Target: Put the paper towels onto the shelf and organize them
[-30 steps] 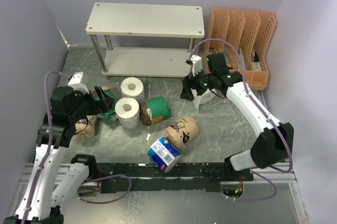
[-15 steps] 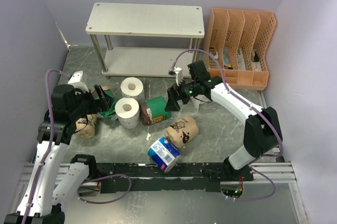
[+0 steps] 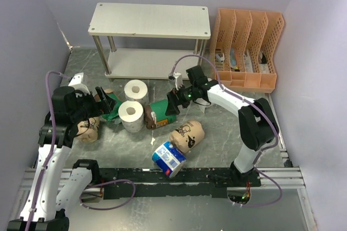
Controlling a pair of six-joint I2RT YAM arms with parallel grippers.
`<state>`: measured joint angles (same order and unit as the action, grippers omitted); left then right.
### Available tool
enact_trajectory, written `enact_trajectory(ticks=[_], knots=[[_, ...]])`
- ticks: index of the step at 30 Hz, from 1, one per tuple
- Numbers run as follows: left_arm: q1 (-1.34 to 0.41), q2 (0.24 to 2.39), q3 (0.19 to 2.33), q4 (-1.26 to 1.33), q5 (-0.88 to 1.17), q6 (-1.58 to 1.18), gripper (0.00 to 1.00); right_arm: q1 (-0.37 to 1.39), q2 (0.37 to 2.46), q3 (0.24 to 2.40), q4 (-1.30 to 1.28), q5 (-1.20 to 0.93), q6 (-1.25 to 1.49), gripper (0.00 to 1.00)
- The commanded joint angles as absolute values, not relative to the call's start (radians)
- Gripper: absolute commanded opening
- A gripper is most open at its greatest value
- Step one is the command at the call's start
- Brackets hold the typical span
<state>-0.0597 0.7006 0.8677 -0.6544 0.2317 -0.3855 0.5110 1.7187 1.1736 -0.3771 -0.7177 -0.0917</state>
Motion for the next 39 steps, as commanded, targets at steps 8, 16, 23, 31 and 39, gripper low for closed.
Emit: enact_trajectory(ticks=[8,16,23,31,39], knots=[[-0.001,0.709,0.863,-0.621,0.3,-0.371,1.0,0.522,1.831,1.211,-0.357,-0.8,-0.093,0.87],[0.018,0.714,0.862,-0.62,0.314,-0.368,1.0,0.521,1.822,1.205,-0.357,-0.868,-0.131,0.22],[0.027,0.719,0.863,-0.617,0.326,-0.367,1.0,0.52,1.668,1.178,-0.408,-0.861,-0.213,0.0],[0.064,0.733,0.862,-0.615,0.344,-0.365,0.99,0.528,1.375,1.325,-0.643,-0.444,-0.62,0.0],[0.069,0.746,0.863,-0.614,0.353,-0.363,1.0,0.527,1.235,1.348,-0.83,0.096,-1.168,0.0]])
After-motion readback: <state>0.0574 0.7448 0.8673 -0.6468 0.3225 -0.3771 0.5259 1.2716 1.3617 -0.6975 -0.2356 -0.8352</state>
